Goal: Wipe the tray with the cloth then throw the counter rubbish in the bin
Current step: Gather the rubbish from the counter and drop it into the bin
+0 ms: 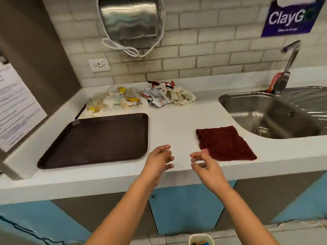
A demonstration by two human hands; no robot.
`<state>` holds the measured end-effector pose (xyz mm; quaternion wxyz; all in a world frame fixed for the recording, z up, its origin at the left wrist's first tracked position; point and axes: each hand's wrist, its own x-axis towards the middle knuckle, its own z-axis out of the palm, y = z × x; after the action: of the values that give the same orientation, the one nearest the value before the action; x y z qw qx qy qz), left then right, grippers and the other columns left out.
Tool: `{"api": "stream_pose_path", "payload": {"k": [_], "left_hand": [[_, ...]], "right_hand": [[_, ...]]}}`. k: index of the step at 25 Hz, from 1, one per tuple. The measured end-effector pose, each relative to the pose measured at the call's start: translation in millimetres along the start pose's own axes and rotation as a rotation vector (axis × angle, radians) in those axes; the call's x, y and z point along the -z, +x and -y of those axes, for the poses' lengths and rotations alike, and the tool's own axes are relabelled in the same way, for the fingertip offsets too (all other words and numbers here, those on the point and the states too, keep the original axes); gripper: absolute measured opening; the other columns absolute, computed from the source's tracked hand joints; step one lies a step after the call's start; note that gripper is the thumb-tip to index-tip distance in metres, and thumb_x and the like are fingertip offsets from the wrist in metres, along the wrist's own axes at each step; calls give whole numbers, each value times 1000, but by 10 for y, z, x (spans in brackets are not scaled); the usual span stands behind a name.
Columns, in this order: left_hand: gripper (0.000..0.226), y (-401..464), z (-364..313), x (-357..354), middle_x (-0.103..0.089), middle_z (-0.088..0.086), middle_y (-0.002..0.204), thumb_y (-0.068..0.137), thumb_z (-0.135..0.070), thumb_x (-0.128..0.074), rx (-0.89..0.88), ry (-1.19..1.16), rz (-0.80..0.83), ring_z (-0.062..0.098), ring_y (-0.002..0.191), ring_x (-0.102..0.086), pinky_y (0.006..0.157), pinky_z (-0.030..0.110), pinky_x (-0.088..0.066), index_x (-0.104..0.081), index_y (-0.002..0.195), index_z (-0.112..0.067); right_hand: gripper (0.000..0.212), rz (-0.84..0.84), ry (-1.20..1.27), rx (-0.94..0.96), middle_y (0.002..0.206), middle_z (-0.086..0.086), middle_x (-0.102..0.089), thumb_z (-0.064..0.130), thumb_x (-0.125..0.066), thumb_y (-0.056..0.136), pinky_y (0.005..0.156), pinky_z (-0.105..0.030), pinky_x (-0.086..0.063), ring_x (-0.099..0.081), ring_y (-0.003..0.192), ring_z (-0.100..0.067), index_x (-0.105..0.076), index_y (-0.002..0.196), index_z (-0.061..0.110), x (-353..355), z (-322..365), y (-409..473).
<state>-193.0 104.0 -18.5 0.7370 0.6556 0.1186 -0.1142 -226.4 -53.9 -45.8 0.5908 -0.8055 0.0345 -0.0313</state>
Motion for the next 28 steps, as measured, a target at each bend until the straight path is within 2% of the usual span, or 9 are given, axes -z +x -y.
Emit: {"api": "stream_pose_path", "payload": {"k": [3,7,13,15,18,21,22,25,28], "left_hand": [[18,412,-229,339,-56,5,84,93,-5,-48,-22,-5,-95,14,74,-57,60,25,-49,-57,106,-12],[19,1084,-588,723,-58,6,85,92,-3,-47,-61,20,-176,15,76,-57,64,26,-51,-59,106,-10],[23,2082,-1082,1154,-58,2,93,92,-3,-47,-102,81,-210,11,76,-55,62,24,-49,-62,105,-13],[25,2423,-1199,1228,-56,0,107,89,-4,-49,-164,212,-234,14,82,-55,70,28,-48,-63,102,-21],[32,2894,-1295,1269,-51,-4,121,86,-3,-51,-340,487,-222,19,106,-55,91,27,-44,-65,106,-23],[37,3315,-1310,1259,-47,-3,133,87,-4,-52,-527,827,-45,17,124,-45,100,15,-31,-62,118,-21],[39,3435,-1305,1250,-43,-6,138,88,-7,-51,-563,957,13,15,130,-38,103,16,-28,-59,122,-23],[47,3735,-1269,1202,-29,-9,150,90,-14,-45,-589,1247,118,16,139,-25,110,29,-30,-47,134,-32],[50,3953,-1216,1185,-20,-6,154,92,-17,-44,-528,1328,155,18,141,-20,110,31,-31,-38,140,-32]], "right_hand": [[24,36,-39,3,93,4,-59,4,-56,86,53,-6,-39,-51,66,-10,-59,92,27,-239,172,439],[21,70,-94,-25,95,3,-58,6,-54,88,49,-6,-37,-49,60,-9,-60,92,25,-519,311,1108],[21,33,-201,-58,96,3,-57,6,-52,88,55,-9,-38,-50,57,-4,-60,91,25,-862,439,2022],[21,28,-248,-55,98,3,-57,6,-52,88,60,-11,-39,-51,61,-4,-60,93,25,-927,464,2264],[22,13,-331,-40,100,3,-56,7,-54,87,68,-15,-39,-52,73,-8,-58,94,26,-1008,467,2619],[24,0,-439,-29,105,3,-53,8,-54,88,79,-18,-37,-51,87,-12,-58,105,25,-1119,499,2999],[27,-9,-485,-22,106,3,-51,8,-53,88,80,-18,-37,-51,89,-13,-58,110,23,-1167,515,3132],[37,-31,-627,35,121,0,-47,10,-52,88,90,-22,-41,-50,108,-17,-52,123,20,-1326,589,3514],[51,-9,-818,69,142,1,-33,15,-49,89,97,-31,-43,-34,129,-21,-38,137,26,-1529,646,3909]]}}
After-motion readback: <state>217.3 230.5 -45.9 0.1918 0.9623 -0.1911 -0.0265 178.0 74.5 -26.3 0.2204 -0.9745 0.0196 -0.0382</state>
